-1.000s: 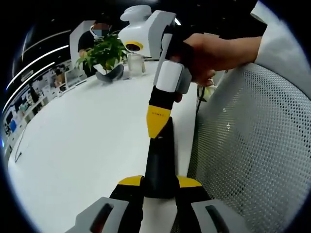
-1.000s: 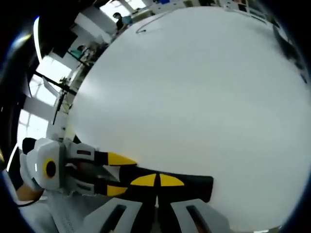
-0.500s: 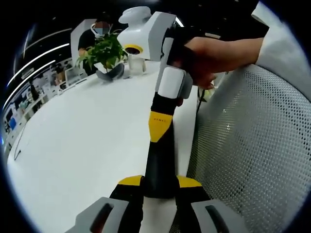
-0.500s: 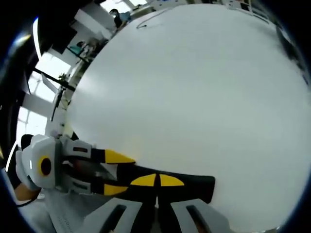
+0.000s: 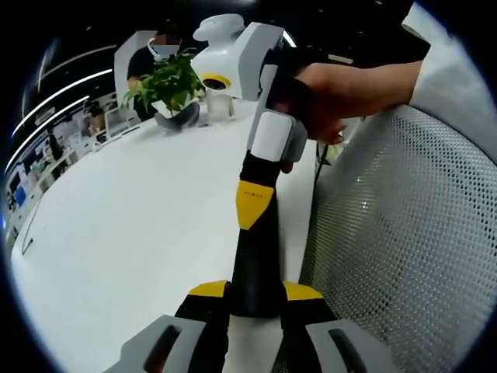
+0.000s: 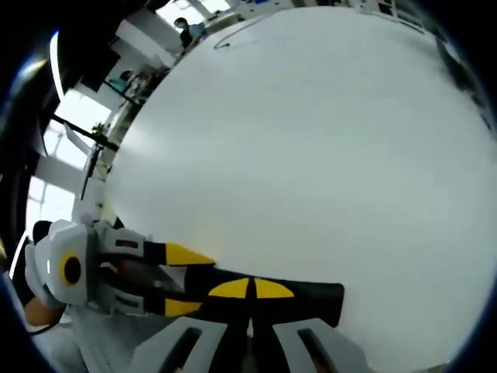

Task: Press the specified remote control buttons in sequence, fully releasing each button before pressing the next.

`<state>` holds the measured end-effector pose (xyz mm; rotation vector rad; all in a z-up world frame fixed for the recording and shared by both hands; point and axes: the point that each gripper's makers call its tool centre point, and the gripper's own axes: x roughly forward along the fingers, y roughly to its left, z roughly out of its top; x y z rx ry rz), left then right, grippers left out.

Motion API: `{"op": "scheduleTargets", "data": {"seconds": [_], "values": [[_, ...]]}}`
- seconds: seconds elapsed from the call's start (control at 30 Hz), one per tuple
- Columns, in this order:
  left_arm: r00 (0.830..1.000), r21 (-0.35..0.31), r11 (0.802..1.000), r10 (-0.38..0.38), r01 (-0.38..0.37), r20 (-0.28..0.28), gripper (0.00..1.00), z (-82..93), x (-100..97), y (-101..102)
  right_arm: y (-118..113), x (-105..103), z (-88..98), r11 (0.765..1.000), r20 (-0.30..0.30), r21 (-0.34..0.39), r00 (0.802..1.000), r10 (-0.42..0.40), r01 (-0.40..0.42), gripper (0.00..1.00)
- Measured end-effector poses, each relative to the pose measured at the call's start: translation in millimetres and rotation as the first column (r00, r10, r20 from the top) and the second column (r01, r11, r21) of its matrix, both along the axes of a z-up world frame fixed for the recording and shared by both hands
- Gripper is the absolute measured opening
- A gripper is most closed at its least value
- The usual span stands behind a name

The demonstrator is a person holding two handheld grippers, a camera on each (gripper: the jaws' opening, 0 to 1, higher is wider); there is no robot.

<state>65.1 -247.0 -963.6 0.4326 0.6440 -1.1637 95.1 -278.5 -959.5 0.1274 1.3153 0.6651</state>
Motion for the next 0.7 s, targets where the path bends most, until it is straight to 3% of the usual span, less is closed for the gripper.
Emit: {"op": "scheduleTargets", "data": {"seconds": [0.47, 0.7], "values": [[1.000, -0.006, 1.000, 0.008, -0.008, 0.002, 0.24, 0.7, 0.7, -0.6, 1.5, 3.4, -1.1, 0.999, 0.042, -0.022, 0.999, 0.026, -0.026, 0.00], [1.000, -0.005, 1.000, 0.007, -0.007, 0.003, 0.24, 0.1, 1.2, 0.4, -1.0, 3.9, -0.1, 0.999, -0.017, 0.022, 1.000, -0.027, 0.027, 0.00]]}}
